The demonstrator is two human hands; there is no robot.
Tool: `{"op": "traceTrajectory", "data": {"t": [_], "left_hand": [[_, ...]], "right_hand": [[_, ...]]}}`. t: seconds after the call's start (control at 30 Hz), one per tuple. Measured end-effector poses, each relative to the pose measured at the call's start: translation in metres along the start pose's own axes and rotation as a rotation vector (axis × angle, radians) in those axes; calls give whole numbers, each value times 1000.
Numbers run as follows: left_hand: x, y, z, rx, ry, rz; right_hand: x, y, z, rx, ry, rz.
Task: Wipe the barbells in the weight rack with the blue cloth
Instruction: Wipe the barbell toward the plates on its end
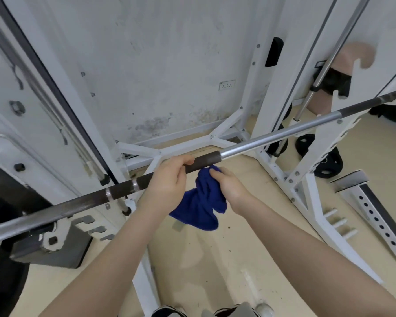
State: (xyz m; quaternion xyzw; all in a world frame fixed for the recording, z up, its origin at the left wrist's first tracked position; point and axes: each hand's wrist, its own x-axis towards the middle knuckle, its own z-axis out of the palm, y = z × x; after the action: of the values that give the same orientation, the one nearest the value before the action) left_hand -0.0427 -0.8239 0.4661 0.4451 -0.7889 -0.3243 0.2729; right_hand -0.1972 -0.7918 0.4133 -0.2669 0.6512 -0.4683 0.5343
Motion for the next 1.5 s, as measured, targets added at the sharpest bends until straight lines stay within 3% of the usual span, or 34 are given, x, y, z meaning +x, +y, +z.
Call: {"op": "traceTrajectory", "data": {"t": [0.17,0.27,0.37,0.53,0.63,0.73,0.83,0.97,1.1,1.23,1.3,1.37,1.47,1.5], "left_hand": [[16,51,60,-108,-114,23],[29,87,105,-199,-285,8],[41,119,158,-326,-388,-33],[61,161,227,-301,-423,-68],[72,180,248,-463,-459,-131],[87,193,262,-574,-475,-162],[104,206,276,-488,-486,-153],[135,221,301,-417,-564,-137],[173,240,320,-241,-672,94],[226,251,324,12,-363,372],[251,245,326,174,-273,332],[265,232,329,336,-284,214],[269,221,334,402,-447,78],[268,221,336,387,-491,46]], "right_hand": [[-7,-12,-93,69,-72,-5],[-21,-28,-150,59,-38,-106],[-38,-41,-206,-79,8,-235],[-48,-55,-293,-298,67,-356],[-43,-61,-345,-540,129,-297],[-37,-70,-392,-672,59,-168],[-24,-79,-420,-703,56,-160],[4,-95,-435,-737,343,-345],[36,-129,-439,-999,515,-529],[80,-168,-433,-1056,541,-613],[109,-175,-425,-1136,612,-683],[138,-164,-418,-1245,574,-716],[156,-127,-409,-1438,265,-668],[159,-115,-410,-1496,233,-733]]}}
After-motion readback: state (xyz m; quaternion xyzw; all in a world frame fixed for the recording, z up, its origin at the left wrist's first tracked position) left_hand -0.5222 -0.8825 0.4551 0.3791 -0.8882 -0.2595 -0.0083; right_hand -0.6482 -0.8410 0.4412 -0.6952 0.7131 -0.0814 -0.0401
